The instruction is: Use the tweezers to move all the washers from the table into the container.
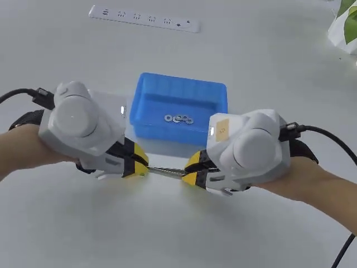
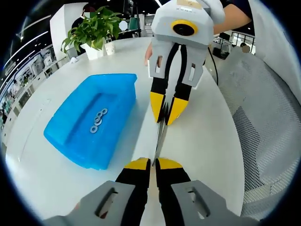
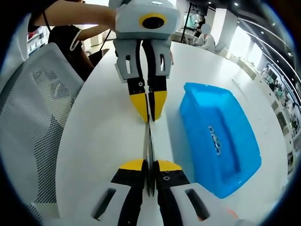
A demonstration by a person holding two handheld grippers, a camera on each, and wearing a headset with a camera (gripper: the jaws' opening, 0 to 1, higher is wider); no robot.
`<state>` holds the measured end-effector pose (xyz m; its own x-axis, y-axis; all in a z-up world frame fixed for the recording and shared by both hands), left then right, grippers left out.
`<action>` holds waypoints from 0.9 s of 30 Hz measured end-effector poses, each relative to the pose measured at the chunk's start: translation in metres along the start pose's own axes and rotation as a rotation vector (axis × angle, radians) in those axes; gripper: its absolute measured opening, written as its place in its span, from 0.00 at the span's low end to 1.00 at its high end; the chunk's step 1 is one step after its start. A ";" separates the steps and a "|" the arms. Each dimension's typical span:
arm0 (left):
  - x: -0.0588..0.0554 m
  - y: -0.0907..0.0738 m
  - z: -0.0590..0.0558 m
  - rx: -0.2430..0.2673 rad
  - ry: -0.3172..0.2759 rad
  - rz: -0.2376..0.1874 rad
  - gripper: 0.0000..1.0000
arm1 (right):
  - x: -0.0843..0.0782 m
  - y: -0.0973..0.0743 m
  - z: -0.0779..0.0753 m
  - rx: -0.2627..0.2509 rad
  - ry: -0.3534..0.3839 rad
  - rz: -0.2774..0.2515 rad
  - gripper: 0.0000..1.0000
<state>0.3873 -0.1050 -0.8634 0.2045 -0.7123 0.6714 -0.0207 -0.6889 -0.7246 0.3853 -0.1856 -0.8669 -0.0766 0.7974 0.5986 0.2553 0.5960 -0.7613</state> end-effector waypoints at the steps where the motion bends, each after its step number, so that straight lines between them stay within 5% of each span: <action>1: 0.000 0.000 0.000 0.001 -0.001 0.001 0.09 | 0.000 0.000 0.000 -0.004 0.002 -0.007 0.10; 12: -0.008 -0.009 -0.004 0.027 -0.023 0.048 0.11 | 0.000 -0.003 0.001 -0.005 0.014 -0.042 0.14; 23: 0.006 -0.044 -0.013 0.126 -0.051 -0.040 0.14 | 0.004 -0.028 -0.010 -0.086 0.114 -0.104 0.22; 27: 0.017 -0.060 -0.018 0.160 -0.053 -0.095 0.14 | 0.011 -0.051 -0.015 -0.114 0.246 -0.200 0.24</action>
<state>0.3741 -0.0782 -0.8052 0.2492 -0.6344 0.7317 0.1562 -0.7193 -0.6769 0.3855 -0.2083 -0.8177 0.0956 0.6105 0.7862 0.3659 0.7130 -0.5981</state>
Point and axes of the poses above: the centre of the closed fingertips' face, and the gripper's own axes: y roughly forward along the fingers, z roughly to its left, x roughly out of its top, the point moved 3 cm from there along -y, roughly backward along the fingers, and after that the axes turned 12 degrees about -x, right-handed, at the moved point
